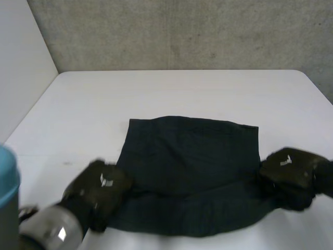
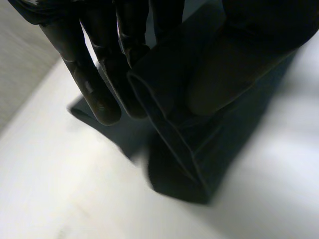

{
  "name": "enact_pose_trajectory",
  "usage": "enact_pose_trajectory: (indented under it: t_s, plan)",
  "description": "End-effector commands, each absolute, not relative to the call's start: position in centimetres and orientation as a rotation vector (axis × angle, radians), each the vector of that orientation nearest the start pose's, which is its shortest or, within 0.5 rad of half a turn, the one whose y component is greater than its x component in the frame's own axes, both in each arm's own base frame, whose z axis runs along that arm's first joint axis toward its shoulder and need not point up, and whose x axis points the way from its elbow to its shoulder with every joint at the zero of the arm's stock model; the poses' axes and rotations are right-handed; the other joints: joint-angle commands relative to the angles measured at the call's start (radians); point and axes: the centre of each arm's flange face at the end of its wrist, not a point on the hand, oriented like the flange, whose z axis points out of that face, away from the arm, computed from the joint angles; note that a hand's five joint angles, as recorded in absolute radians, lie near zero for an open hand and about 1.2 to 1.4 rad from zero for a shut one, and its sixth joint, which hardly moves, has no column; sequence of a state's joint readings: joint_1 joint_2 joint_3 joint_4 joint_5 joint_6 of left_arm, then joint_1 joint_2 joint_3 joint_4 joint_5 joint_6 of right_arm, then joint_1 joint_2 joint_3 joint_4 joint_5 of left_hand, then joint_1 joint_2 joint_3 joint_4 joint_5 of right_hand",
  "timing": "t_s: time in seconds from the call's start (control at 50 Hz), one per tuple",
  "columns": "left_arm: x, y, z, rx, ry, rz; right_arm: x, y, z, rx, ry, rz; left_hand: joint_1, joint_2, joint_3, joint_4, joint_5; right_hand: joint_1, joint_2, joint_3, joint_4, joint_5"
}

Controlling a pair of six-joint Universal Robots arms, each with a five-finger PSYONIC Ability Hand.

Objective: Fold the shorts.

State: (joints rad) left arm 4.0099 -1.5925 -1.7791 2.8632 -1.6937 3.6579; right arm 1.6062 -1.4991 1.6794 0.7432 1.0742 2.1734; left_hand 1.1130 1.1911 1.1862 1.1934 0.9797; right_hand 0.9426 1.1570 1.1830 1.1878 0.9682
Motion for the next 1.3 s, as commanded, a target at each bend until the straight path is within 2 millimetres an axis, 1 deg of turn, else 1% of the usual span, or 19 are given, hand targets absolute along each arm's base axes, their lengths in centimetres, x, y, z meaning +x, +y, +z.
enact_pose_trajectory:
  t_s: [0.02,0.18,0.28,0.34,0.4,0.56,0.64,0.66,0.7,0.72,0.78,0.8,0.86,0.9,0.96,1.02,1.12,1.2,1.3]
  plan:
    - [-28.3,-19.7,22.8,1.312,2.057,-1.800,19.5,-26.2,22.6,-1.321,2.377,-1.257,0.283,0.205,0.210,0.203,0.242,0.454,0.239,0.213,0.208,0.254]
    - [-32.6,-26.9,20.3,1.243,2.024,-1.860,22.4,-31.3,21.8,-1.252,2.357,-1.460,0.283,0.205,0.210,0.203,0.242,0.454,0.239,0.213,0.208,0.254]
    - [-34.1,-30.3,19.2,1.160,1.996,-1.883,23.2,-34.7,20.9,-1.174,2.345,-1.620,0.283,0.205,0.210,0.203,0.242,0.454,0.239,0.213,0.208,0.254]
    - [-34.8,-32.2,17.7,1.119,1.989,-1.879,25.0,-35.7,20.2,-1.194,2.282,-1.701,0.283,0.205,0.210,0.203,0.242,0.454,0.239,0.213,0.208,0.254]
    - [-35.2,-33.3,16.9,1.102,1.983,-1.887,26.2,-36.7,19.3,-1.205,2.231,-1.771,0.283,0.205,0.210,0.203,0.242,0.454,0.239,0.213,0.208,0.254]
    - [-36.2,-36.2,14.2,1.058,1.935,-1.938,27.0,-40.2,16.0,-1.179,2.191,-2.007,0.190,0.112,0.117,0.109,0.149,0.454,0.239,0.213,0.208,0.254]
    - [-36.6,-36.9,13.5,1.037,1.933,-1.962,27.9,-40.6,14.0,-1.236,2.177,-2.072,-0.208,-0.286,-0.281,-0.289,-0.249,0.454,0.239,0.213,0.208,0.254]
    - [-36.8,-36.7,13.0,1.052,1.940,-1.957,28.1,-40.6,13.9,-1.252,2.175,-2.093,-0.602,-0.680,-0.675,-0.682,-0.643,0.202,-0.013,-0.039,-0.043,0.002]
    - [-36.9,-36.6,13.1,1.056,1.934,-1.961,28.4,-40.6,14.0,-1.266,2.176,-2.124,-0.930,-1.008,-1.003,-1.011,-0.971,-0.344,-0.558,-0.584,-0.589,-0.544]
    - [-37.2,-36.4,13.3,1.056,1.935,-1.975,28.3,-40.7,14.5,-1.247,2.196,-2.161,-0.938,-1.017,-1.012,-1.019,-0.980,-0.768,-0.982,-1.009,-1.013,-0.968]
    - [-37.4,-36.1,14.1,1.053,1.928,-1.997,28.0,-40.7,16.5,-1.170,2.204,-2.231,-0.938,-1.017,-1.012,-1.019,-0.980,-0.768,-0.982,-1.009,-1.013,-0.968]
    - [-37.5,-35.8,15.2,1.042,1.918,-2.018,27.7,-40.5,18.3,-1.100,2.194,-2.268,-0.938,-1.017,-1.012,-1.019,-0.980,-0.768,-0.982,-1.009,-1.013,-0.968]
    - [-37.2,-35.4,17.7,1.013,1.904,-2.057,27.3,-39.7,21.2,-0.979,2.146,-2.289,-0.938,-1.017,-1.012,-1.019,-0.980,-0.768,-0.982,-1.009,-1.013,-0.968]
    - [-36.6,-34.5,19.4,1.002,1.920,-2.075,27.0,-38.4,23.2,-0.891,2.100,-2.264,-0.938,-1.017,-1.012,-1.019,-0.980,-0.768,-0.982,-1.009,-1.013,-0.968]
    - [-35.3,-33.0,20.7,0.992,1.971,-2.070,26.8,-36.0,24.6,-0.878,2.070,-2.168,-0.938,-1.017,-1.012,-1.019,-0.980,-0.768,-0.982,-1.009,-1.013,-0.968]
    - [-34.5,-31.8,20.5,1.013,2.018,-2.039,26.5,-33.9,24.4,-0.914,2.110,-2.037,-0.938,-1.016,-1.011,-1.018,-0.979,-0.768,-0.982,-1.009,-1.013,-0.968]
    - [-32.6,-29.0,17.6,1.137,2.133,-1.912,24.6,-30.9,21.1,-0.935,2.286,-1.715,-0.935,-1.013,-1.008,-1.015,-0.976,-0.768,-0.982,-1.009,-1.013,-0.968]
    - [-31.9,-28.5,15.8,1.160,2.150,-1.892,23.8,-29.5,18.8,-0.935,2.353,-1.597,-0.926,-1.004,-0.999,-1.006,-0.967,-0.768,-0.982,-1.009,-1.013,-0.968]
    - [-30.6,-29.3,14.5,1.117,2.150,-1.878,23.3,-29.1,16.9,-0.935,2.337,-1.580,-0.920,-0.998,-0.993,-1.000,-0.961,-0.711,-0.925,-0.951,-0.956,-0.911]
